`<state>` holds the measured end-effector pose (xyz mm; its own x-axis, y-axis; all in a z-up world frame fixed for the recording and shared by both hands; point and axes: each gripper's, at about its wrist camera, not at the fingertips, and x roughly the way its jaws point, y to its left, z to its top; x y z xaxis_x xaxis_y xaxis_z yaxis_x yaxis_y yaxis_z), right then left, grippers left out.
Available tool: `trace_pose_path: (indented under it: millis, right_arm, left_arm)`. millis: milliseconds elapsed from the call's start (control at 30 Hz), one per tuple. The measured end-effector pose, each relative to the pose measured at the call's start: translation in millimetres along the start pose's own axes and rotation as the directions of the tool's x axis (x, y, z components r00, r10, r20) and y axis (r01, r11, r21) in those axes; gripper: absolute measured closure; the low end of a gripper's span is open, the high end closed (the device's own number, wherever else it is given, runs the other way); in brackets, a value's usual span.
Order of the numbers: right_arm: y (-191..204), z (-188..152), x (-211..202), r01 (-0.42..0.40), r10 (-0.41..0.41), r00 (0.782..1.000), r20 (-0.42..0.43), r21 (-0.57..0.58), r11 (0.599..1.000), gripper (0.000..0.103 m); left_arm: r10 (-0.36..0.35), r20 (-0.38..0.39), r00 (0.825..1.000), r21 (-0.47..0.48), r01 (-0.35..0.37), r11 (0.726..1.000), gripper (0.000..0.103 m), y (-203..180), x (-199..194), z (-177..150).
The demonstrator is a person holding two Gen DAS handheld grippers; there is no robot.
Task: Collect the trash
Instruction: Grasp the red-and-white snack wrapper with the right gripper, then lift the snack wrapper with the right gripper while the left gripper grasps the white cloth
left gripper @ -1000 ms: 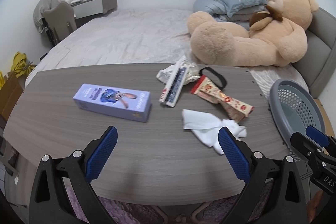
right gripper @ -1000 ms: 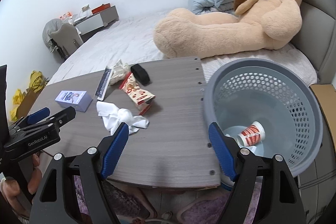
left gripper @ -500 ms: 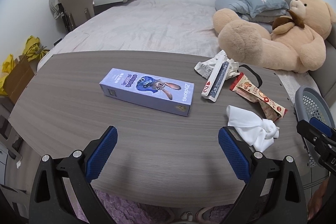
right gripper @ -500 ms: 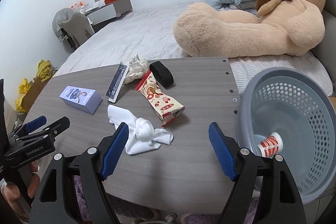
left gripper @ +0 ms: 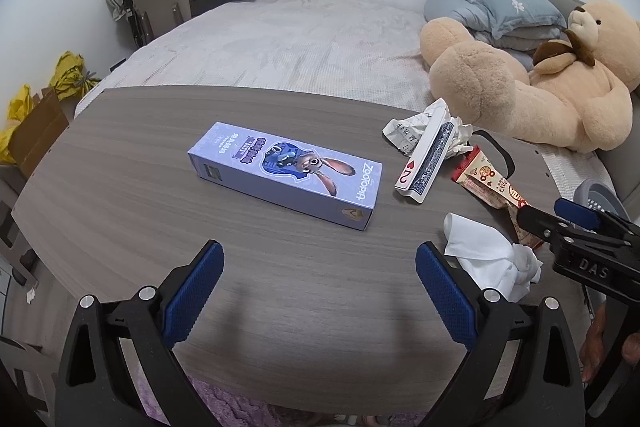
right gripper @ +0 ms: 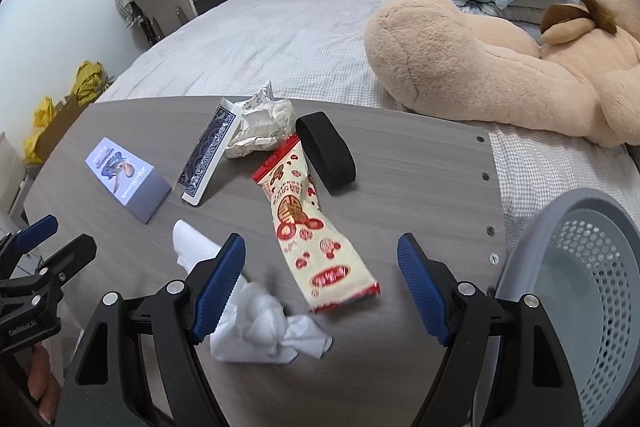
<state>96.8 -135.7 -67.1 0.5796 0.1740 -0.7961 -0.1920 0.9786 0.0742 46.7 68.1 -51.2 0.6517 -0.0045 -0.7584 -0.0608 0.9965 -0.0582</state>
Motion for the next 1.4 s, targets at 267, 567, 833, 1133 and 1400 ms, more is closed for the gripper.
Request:
trace_pose_path:
  millis: [267, 567, 833, 1133, 1400]
  right_arm:
    - [3.7, 12.1, 29.8, 0.029, -0.031, 0.998, -0.063, -0.036, 0.999, 0.029]
    - [7.8, 13.6, 40.9, 0.029, -0.035, 0.996, -0.083, -0.074, 0.997, 0.062]
    - [8.8, 8.3, 24.0, 0.015, -0.018, 0.999, -0.038, -0.074, 0.997, 0.075]
    - [-6.2, -14.7, -21.6, -0.016, 0.017, 0.999, 0.03, -0.009, 1.0, 0.075]
    - [-31.7, -40.6, -47.7, -0.114, 0.113, 0.993, 0.021, 0.09, 0.989, 0.075]
  left_arm:
    - [-0.005, -0.018, 1.0, 0.003, 0.005, 1.0, 0.008, -1.9, 6.4, 0.3]
    - [-0.012, -0.018, 1.0, 0.007, 0.013, 1.0, 0.008, -4.9, 6.0, -0.9]
    - [-0.01, -0.002, 1.0, 0.025, 0.01, 1.0, 0.008, -13.6, -1.9, -2.6]
    - [-0.036, 0.005, 0.999, 0.068, 0.036, 0.997, 0.008, -38.4, -7.2, -7.9]
    - [-0.058, -0.001, 0.998, 0.116, 0.058, 0.991, 0.008, -69.3, -5.4, -12.1]
